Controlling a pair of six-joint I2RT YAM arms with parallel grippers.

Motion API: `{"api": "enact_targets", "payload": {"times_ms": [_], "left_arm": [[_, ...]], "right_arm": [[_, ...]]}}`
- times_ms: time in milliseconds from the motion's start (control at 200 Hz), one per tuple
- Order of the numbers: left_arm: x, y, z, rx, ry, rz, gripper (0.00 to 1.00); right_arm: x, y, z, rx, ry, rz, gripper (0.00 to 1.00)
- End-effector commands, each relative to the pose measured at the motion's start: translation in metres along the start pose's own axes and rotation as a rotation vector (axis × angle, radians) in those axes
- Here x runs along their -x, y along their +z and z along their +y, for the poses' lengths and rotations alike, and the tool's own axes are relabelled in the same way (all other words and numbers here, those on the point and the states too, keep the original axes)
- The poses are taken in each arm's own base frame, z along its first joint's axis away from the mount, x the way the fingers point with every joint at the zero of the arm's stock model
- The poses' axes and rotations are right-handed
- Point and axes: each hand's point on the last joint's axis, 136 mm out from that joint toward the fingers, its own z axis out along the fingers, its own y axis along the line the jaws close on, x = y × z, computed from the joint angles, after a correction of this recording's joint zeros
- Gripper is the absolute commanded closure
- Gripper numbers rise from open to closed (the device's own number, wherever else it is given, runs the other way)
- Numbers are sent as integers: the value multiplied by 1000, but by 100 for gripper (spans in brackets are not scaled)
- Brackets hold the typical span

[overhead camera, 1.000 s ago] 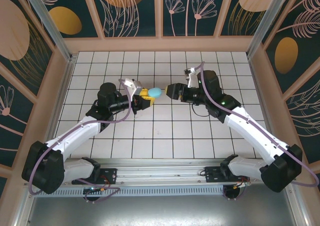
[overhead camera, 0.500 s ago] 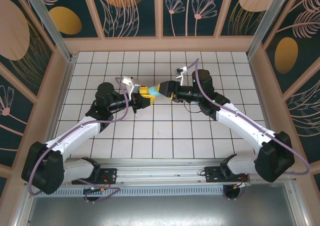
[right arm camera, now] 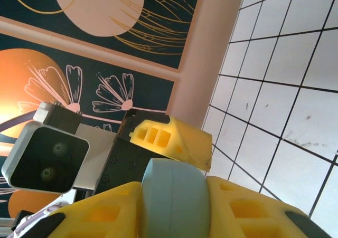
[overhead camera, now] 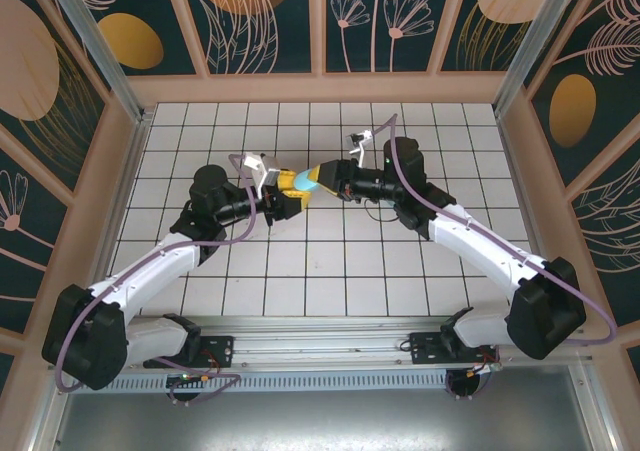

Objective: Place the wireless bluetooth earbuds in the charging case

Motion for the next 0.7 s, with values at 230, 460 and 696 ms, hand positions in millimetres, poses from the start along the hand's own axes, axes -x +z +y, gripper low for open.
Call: {"api": "enact_targets", "payload": {"times_ms": [230,460,696], "left_arm": [[-7,-18,14,170,40,16,11],[-22,-39,41,390,33,73,9],[-39,-53,59,524,2,121,9]], "right_arm": [[33,-8,-15,-5,33,-96,81],[57,18,-86,-172,21,-77,82],[72,79,-183,-252,114,31,85]]}}
